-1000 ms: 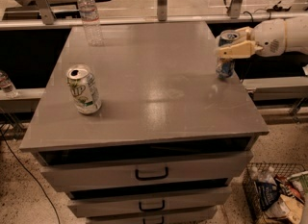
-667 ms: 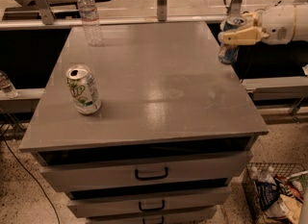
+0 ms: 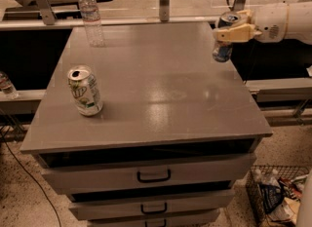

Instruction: Move redbull can near water bottle

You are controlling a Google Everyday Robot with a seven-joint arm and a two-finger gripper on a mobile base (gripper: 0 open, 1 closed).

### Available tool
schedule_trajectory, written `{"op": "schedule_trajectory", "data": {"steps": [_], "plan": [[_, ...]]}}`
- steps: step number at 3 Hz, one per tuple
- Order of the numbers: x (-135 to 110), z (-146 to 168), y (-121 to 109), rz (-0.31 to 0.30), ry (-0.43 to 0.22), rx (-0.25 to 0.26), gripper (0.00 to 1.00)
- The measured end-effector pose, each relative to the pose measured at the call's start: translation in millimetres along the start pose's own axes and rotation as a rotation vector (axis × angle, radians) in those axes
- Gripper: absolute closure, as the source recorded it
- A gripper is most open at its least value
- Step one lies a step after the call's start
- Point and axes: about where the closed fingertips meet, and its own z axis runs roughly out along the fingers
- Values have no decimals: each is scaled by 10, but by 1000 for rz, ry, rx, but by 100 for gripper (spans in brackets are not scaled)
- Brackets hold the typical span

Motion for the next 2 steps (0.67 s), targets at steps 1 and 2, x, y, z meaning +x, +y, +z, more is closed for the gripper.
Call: {"op": "schedule_trajectory", "data": {"steps": [1,2], "plan": [[-246,709,-72,-46,-77,-19,100],[-513,1623,-79,-97,-127,-30,100]]}}
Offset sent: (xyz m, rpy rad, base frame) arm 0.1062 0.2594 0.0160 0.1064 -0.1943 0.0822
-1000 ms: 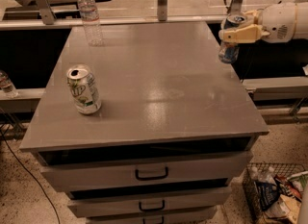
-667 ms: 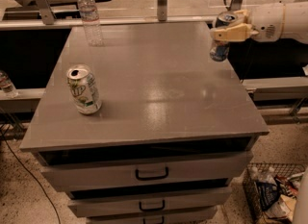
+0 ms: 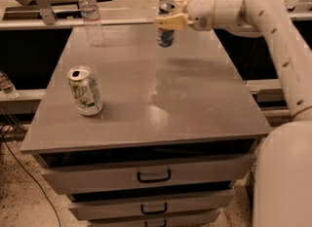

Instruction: Move redbull can near water bottle

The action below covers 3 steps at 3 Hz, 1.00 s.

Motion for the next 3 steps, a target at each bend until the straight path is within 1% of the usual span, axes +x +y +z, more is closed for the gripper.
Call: {"op": "schedule_trajectory", "data": {"steps": [1,2,3], "plan": [[4,998,-44,-20,-12,10,100],[144,1555,-119,-12,2,43,100],[215,1904,-239,3,3,90,100]]}}
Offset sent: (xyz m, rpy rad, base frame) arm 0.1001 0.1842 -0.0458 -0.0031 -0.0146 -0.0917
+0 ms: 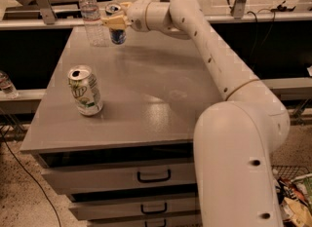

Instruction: Move redbull can near water bottle

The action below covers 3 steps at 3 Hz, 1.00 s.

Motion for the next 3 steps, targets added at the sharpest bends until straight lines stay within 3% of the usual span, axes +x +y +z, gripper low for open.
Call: {"op": "schedule_trajectory", "data": {"steps": [1,2,3], "plan": [[21,208,-38,31,-9,36,100],[91,337,-38,62,20,64,82],[204,405,12,103,56,76,53]]}}
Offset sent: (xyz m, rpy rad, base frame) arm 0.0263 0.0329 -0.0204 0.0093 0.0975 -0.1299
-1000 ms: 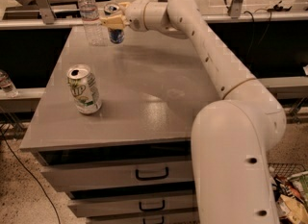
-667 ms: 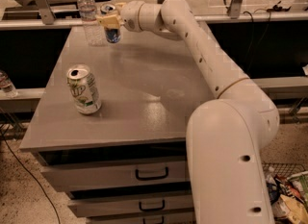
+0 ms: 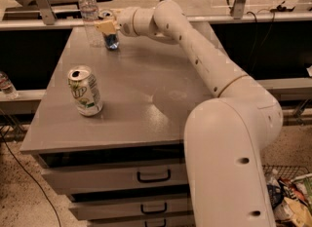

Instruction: Move redbull can near water bottle

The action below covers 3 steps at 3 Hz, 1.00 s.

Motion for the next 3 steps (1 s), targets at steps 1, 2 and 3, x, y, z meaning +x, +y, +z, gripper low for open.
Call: {"op": "schedule_trajectory", "data": {"steps": [1,2,3], "plan": [[36,43,52,16,6,-7,29],[36,91,77,22,-2,-12,5],[-23,89,49,18,-25,-10,0]]}}
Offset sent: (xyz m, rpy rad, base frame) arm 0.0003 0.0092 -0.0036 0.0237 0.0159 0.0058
